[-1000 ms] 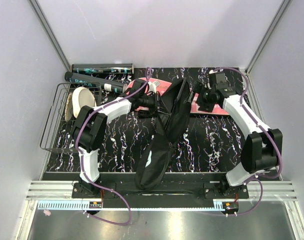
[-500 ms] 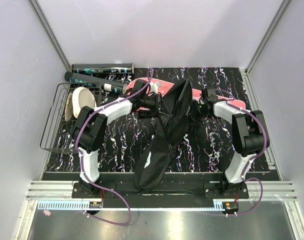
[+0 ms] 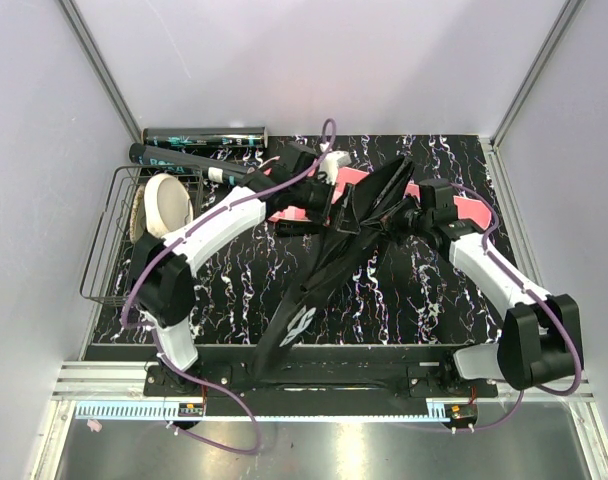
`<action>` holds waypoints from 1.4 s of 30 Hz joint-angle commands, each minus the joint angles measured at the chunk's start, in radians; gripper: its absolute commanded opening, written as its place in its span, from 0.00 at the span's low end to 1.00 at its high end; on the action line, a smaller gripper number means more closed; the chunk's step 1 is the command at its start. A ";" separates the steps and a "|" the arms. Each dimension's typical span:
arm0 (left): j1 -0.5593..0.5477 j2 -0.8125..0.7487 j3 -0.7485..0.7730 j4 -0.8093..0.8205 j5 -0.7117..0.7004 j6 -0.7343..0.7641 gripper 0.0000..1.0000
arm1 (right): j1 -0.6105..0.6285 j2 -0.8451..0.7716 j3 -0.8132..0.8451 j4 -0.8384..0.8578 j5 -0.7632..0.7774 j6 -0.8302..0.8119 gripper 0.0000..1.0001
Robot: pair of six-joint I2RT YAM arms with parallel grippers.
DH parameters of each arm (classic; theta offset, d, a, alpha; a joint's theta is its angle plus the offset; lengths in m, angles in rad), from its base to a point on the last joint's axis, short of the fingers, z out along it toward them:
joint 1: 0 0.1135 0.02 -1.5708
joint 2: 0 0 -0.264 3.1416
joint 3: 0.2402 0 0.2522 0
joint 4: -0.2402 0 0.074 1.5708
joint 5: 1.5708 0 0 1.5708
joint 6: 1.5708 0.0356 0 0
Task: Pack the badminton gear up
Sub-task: Adjust the racket bag at the center of the board.
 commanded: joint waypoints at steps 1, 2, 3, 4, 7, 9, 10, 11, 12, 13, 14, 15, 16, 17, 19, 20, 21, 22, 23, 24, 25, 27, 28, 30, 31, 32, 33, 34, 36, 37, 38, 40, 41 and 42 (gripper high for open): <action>-0.085 -0.085 0.039 -0.096 -0.089 0.189 0.91 | 0.024 -0.046 -0.003 0.002 0.105 0.160 0.00; -0.106 -0.088 0.042 -0.108 -0.088 0.203 0.92 | 0.021 -0.046 -0.008 0.010 0.116 0.187 0.00; -0.112 -0.088 0.040 -0.123 -0.084 0.213 0.92 | 0.027 -0.048 -0.014 0.043 0.117 0.198 0.00; -0.119 -0.085 0.042 -0.132 -0.089 0.230 0.93 | 0.028 -0.046 -0.027 0.060 0.117 0.209 0.00; -0.154 -0.063 0.068 -0.214 -0.121 0.286 0.93 | 0.027 -0.042 -0.078 0.135 0.111 0.285 0.00; -0.192 -0.059 0.072 -0.249 -0.207 0.309 0.93 | 0.028 -0.046 -0.092 0.167 0.107 0.336 0.00; -0.206 -0.050 0.078 -0.267 -0.247 0.323 0.93 | 0.027 -0.051 -0.098 0.174 0.105 0.348 0.00; -0.229 -0.045 0.083 -0.281 -0.280 0.348 0.92 | 0.027 -0.063 -0.101 0.171 0.111 0.374 0.00; -0.238 -0.045 0.080 -0.286 -0.354 0.349 0.91 | 0.027 -0.072 -0.104 0.168 0.116 0.388 0.00; -0.249 -0.050 0.074 -0.286 -0.376 0.354 0.90 | 0.027 -0.083 -0.112 0.165 0.120 0.402 0.00; -0.267 -0.056 0.066 -0.278 -0.390 0.360 0.90 | 0.027 -0.100 -0.113 0.160 0.131 0.432 0.00; -0.278 -0.077 0.033 -0.239 -0.429 0.360 0.91 | 0.027 -0.108 -0.115 0.146 0.131 0.448 0.00; -0.290 -0.088 0.017 -0.220 -0.449 0.369 0.92 | 0.027 -0.114 -0.117 0.140 0.136 0.460 0.00; -0.315 -0.094 0.000 -0.209 -0.465 0.375 0.93 | 0.027 -0.127 -0.110 0.131 0.145 0.469 0.00; -0.339 -0.102 -0.006 -0.191 -0.557 0.401 0.92 | 0.025 -0.140 -0.098 0.103 0.151 0.476 0.00; -0.356 -0.102 -0.003 -0.191 -0.599 0.411 0.92 | 0.028 -0.154 -0.098 0.102 0.157 0.495 0.00; -0.362 -0.106 -0.003 -0.195 -0.624 0.417 0.92 | 0.027 -0.160 -0.101 0.099 0.157 0.505 0.00; -0.367 -0.114 -0.001 -0.197 -0.620 0.426 0.92 | 0.028 -0.161 -0.101 0.100 0.162 0.509 0.00; -0.372 -0.129 -0.018 -0.188 -0.582 0.428 0.93 | 0.025 -0.154 -0.100 0.099 0.171 0.500 0.00; -0.372 -0.172 -0.036 -0.147 -0.563 0.425 0.95 | 0.025 -0.148 -0.097 0.086 0.170 0.497 0.00; -0.369 -0.194 -0.058 -0.127 -0.540 0.418 0.98 | 0.025 -0.138 -0.095 0.086 0.164 0.496 0.00; -0.352 -0.227 -0.066 -0.117 -0.485 0.394 0.99 | 0.025 -0.129 -0.095 0.083 0.171 0.483 0.00; -0.337 -0.232 -0.061 -0.117 -0.467 0.363 0.99 | 0.025 -0.129 -0.100 0.085 0.173 0.491 0.00; -0.338 -0.243 -0.058 -0.114 -0.419 0.359 0.99 | 0.025 -0.126 -0.097 0.086 0.177 0.500 0.00; -0.346 -0.244 -0.078 -0.105 -0.417 0.359 0.99 | 0.027 -0.120 -0.091 0.088 0.168 0.515 0.00; -0.352 -0.244 -0.089 -0.097 -0.442 0.360 0.99 | 0.025 -0.115 -0.087 0.089 0.167 0.520 0.00; -0.359 -0.238 -0.093 -0.097 -0.462 0.357 0.99 | 0.025 -0.112 -0.072 0.089 0.168 0.520 0.00; -0.373 -0.237 -0.106 -0.096 -0.485 0.351 0.99 | 0.027 -0.102 -0.066 0.086 0.165 0.522 0.00; -0.390 -0.238 -0.107 -0.094 -0.547 0.348 0.99 | 0.027 -0.089 -0.055 0.085 0.163 0.526 0.00; -0.413 -0.241 -0.107 -0.093 -0.584 0.348 0.99 | 0.025 -0.079 -0.054 0.083 0.159 0.535 0.00; -0.424 -0.243 -0.112 -0.080 -0.657 0.351 0.99 | 0.025 -0.075 -0.054 0.088 0.151 0.546 0.00; -0.457 -0.244 -0.124 -0.074 -0.722 0.362 0.99 | 0.025 -0.063 -0.055 0.097 0.133 0.569 0.00; -0.467 -0.243 -0.135 -0.053 -0.777 0.366 0.99 | 0.025 -0.062 -0.055 0.105 0.128 0.575 0.00; -0.471 -0.243 -0.145 -0.044 -0.798 0.368 0.99 | 0.027 -0.062 -0.054 0.103 0.119 0.580 0.00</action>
